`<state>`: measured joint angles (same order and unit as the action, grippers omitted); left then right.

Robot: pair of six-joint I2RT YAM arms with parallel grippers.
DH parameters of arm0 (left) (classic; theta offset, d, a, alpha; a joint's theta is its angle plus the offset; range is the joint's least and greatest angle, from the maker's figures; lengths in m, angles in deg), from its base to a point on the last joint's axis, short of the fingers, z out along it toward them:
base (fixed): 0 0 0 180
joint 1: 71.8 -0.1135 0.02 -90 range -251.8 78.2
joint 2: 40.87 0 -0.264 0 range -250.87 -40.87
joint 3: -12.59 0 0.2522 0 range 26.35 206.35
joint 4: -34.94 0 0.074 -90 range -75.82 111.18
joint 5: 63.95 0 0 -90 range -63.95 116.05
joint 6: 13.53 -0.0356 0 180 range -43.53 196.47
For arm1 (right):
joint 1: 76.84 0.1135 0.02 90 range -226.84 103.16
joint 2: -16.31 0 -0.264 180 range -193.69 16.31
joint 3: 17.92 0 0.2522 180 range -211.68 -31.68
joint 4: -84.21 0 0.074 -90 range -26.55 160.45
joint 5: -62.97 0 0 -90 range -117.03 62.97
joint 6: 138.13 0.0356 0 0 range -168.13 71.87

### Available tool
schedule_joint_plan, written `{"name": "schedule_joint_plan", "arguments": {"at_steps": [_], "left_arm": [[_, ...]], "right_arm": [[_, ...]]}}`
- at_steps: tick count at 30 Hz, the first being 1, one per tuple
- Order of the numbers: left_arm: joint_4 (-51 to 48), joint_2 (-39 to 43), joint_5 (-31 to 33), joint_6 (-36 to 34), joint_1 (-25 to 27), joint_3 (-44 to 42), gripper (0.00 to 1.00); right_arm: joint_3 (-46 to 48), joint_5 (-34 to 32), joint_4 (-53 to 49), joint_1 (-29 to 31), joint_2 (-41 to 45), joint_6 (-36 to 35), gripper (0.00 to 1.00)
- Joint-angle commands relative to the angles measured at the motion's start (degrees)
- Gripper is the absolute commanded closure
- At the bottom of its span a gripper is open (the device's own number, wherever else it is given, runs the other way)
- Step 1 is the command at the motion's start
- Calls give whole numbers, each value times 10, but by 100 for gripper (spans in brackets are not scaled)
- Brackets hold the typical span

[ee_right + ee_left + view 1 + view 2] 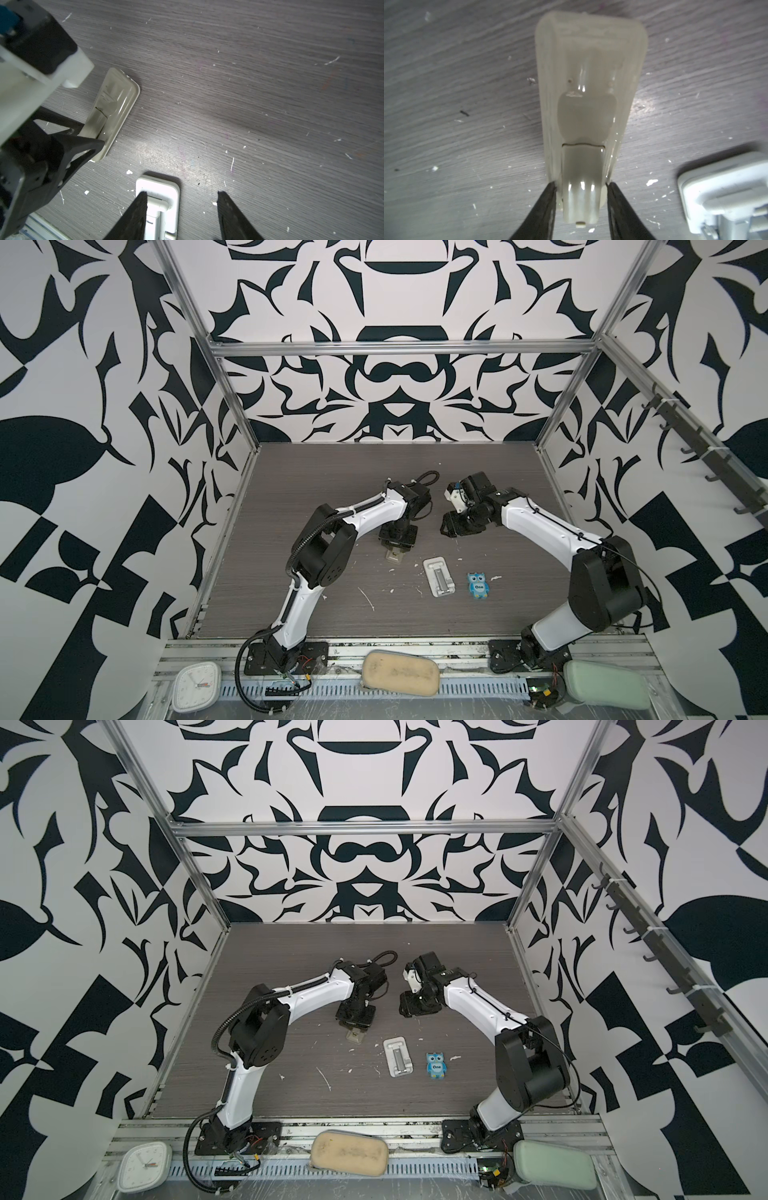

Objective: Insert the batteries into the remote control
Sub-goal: 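Open the left gripper and lift it off the seated beige cover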

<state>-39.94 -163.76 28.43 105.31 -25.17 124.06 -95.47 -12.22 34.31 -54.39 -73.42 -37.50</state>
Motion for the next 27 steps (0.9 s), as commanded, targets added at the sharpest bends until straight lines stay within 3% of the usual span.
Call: {"name": "schedule_joint_plan", "arguments": {"at_steps": [1, 5, 9, 18, 27], "left_arm": [[-23, 12, 6, 5, 2, 20, 51], [-22, 32, 7, 8, 1, 19, 41], [-28, 61, 11, 16, 2, 12, 39], [-11, 142, -12, 59, 8, -67, 62], [43, 139, -30, 85, 14, -112, 70]], "right_arm": [[-13, 2, 2, -2, 5, 4, 43], [-13, 3, 2, -2, 5, 5, 43], [-13, 4, 1, -2, 5, 7, 43], [-16, 7, 2, -2, 1, 9, 44], [-13, 9, 1, -2, 4, 11, 44]]}}
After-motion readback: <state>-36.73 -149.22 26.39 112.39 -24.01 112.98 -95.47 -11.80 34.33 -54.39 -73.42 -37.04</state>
